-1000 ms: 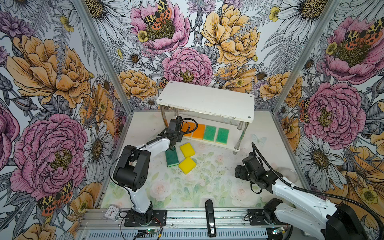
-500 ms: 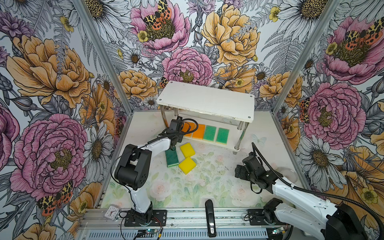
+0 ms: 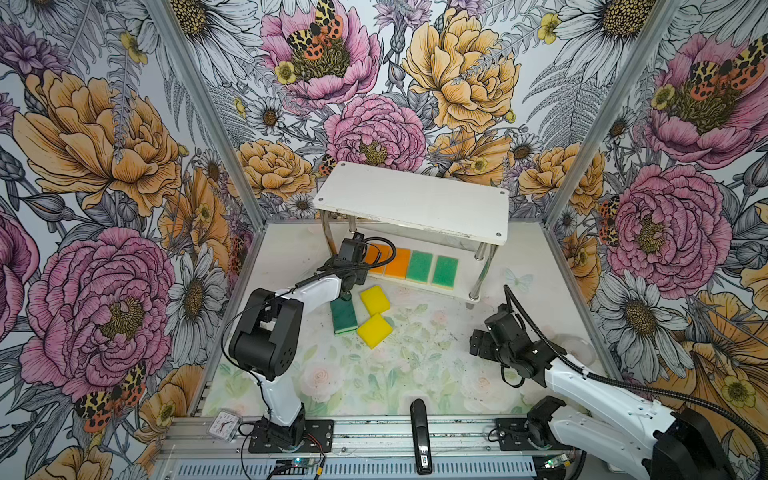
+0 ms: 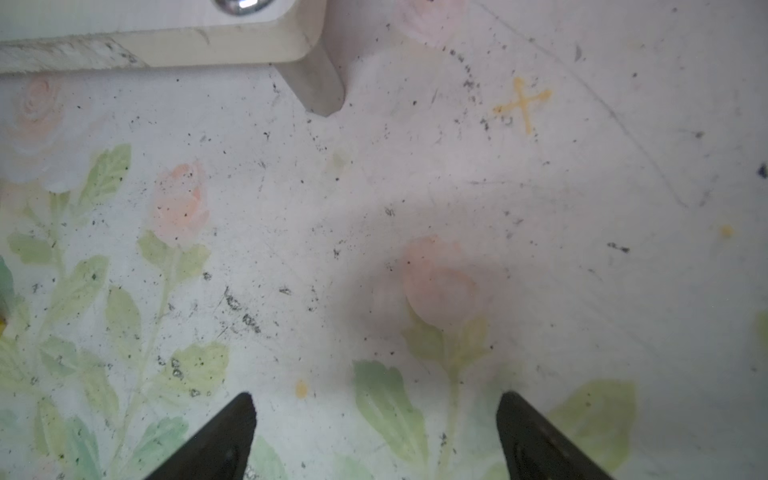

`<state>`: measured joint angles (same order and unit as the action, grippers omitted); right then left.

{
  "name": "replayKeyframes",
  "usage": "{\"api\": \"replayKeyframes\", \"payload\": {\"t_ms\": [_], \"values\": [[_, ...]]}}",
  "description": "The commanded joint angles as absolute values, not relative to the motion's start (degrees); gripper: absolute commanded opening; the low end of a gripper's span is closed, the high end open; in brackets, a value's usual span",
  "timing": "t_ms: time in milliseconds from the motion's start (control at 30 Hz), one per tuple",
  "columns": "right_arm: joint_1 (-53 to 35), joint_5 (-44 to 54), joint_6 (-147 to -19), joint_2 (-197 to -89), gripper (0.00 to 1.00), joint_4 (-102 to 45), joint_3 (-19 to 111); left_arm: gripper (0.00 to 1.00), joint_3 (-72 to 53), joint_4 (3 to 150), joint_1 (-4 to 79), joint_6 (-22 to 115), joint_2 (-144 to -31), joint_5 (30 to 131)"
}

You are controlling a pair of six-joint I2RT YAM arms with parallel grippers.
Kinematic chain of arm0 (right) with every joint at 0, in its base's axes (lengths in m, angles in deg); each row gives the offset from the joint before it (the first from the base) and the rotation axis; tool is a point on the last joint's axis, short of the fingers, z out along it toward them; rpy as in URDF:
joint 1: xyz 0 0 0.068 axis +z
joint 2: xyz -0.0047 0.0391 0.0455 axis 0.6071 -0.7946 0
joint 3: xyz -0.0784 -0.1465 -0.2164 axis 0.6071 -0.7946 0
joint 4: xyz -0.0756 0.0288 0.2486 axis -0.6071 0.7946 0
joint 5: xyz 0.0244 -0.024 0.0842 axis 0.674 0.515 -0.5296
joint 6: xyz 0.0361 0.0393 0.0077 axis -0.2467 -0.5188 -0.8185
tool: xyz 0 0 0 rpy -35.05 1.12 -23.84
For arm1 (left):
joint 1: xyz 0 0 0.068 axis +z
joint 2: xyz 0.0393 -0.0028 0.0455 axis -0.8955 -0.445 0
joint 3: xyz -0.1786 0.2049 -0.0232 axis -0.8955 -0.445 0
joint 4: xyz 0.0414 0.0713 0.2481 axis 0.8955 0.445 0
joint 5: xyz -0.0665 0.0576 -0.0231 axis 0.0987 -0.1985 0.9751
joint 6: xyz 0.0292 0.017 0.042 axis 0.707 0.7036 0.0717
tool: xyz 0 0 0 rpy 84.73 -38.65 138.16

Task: Place and organize the cleaning sponges onto the shelf
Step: 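Lower the orange sponge beside the orange sponges on the shelf and open the left gripper, then withdraw the left gripper from the shelf toward the yellow sponges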

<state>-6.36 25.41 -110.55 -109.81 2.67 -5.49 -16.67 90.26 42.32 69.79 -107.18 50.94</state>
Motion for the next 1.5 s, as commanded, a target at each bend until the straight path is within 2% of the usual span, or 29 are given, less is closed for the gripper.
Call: {"api": "replayKeyframes", "payload": {"t_ms": [0,367,700,933,1067,1367,1467], "values": [[-7.0,25.4,-109.6,-109.1,0.93,2.1,-5.3,0.78,-15.2,90.1,42.2,69.9,-106.9,49.5],[-7.0,25.3,-109.5,-109.4,0.93,2.1,-5.1,0.84,-17.1,90.3,41.2,68.9,-101.6,49.7],[-7.0,25.1,-109.5,-109.3,0.93,2.1,-5.1,0.84,-17.1,93.5,40.3,68.4,-98.6,48.3],[-7.0,24.8,-109.6,-108.9,0.93,2.1,-5.1,0.83,-17.0,100.6,40.1,59.4,-95.6,50.3],[-7.0,24.6,-109.6,-108.7,0.93,2.1,-5.2,0.84,-18.9,102.8,40.0,53.0,-91.2,55.3],[-7.0,23.7,-109.4,-107.3,0.93,2.1,-5.4,0.98,-24.6,106.5,37.1,44.5,-82.6,67.5],[-7.0,22.3,-108.4,-107.0,0.93,1.8,-5.1,0.99,-27.4,106.8,35.3,40.6,-80.1,68.3]]}}
